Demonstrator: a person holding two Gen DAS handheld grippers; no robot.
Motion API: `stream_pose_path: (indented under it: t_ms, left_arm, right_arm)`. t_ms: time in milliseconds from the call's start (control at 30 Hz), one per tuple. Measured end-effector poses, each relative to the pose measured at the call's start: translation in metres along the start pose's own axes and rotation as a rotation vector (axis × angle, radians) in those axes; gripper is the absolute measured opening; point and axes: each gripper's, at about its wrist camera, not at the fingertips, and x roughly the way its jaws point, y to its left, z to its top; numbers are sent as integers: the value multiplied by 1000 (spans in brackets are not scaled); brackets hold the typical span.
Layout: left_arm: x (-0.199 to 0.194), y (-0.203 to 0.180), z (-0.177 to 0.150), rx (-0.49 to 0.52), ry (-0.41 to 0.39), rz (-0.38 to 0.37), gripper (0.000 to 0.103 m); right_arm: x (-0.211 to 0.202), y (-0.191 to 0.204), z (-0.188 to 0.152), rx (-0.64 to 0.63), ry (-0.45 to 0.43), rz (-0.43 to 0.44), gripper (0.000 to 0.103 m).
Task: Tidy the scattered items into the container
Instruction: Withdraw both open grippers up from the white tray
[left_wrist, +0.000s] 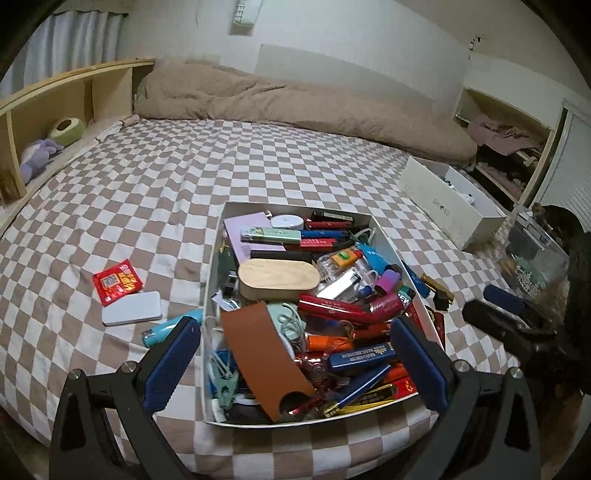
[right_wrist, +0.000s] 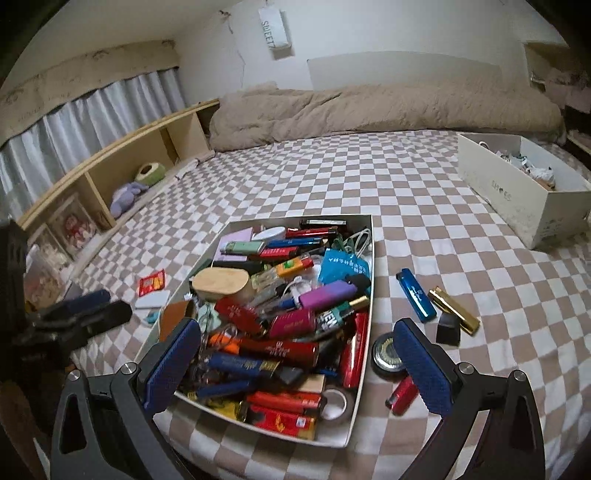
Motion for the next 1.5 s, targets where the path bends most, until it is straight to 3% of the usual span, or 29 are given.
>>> stream_pose_path:
  t_ms: [900,1200,1500]
  left_arm:
    - [-56,17,-2,25,-97,47,103]
    - [-67,44,1,-4,-122,134,103]
    - [-78,93,2,-55,-144,231,103]
  right_arm:
    - [-51,26,0,-34,-60,-37,103]
    - [-69,-13,8,42,-71,-23,103]
    - [-85,-71,6,60,-59,-203,103]
